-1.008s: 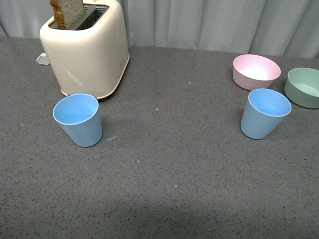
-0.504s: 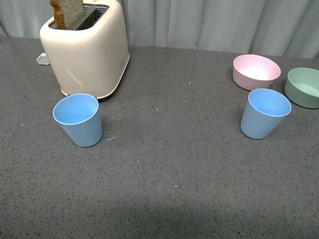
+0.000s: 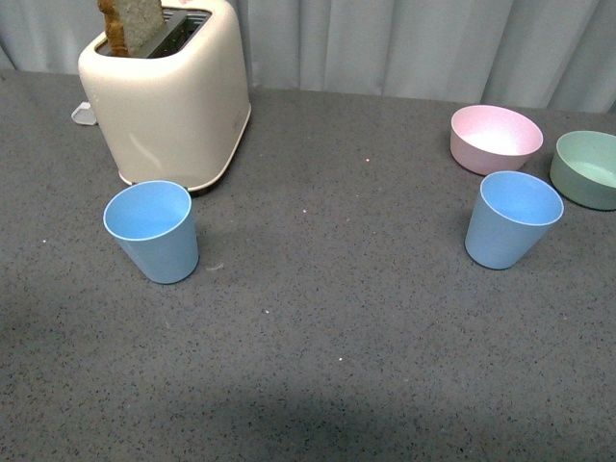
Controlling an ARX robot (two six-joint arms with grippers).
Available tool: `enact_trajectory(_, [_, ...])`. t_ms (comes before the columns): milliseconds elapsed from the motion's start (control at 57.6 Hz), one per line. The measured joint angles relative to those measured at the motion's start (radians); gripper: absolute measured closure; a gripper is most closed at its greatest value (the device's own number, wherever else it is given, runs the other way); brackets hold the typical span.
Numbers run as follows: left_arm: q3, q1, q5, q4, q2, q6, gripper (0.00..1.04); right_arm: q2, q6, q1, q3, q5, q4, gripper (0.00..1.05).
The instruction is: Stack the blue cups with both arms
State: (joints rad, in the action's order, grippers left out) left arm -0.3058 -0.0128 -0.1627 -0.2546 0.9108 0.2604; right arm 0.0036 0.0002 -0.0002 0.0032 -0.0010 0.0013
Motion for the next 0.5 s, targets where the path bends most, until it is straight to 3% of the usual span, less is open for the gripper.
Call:
enact_trajectory(122, [-0.161, -0.003, 0.068, 0.013, 0.328, 0.006, 0.07, 0.000, 0.000, 0.000, 0.000, 0.000, 0.000, 0.10])
enact_trajectory(504, [-0.442, -0.046, 0.204, 0.195, 0.757, 0.019, 0.07, 0.000, 0.000, 0.000, 0.000, 0.000, 0.000, 0.10])
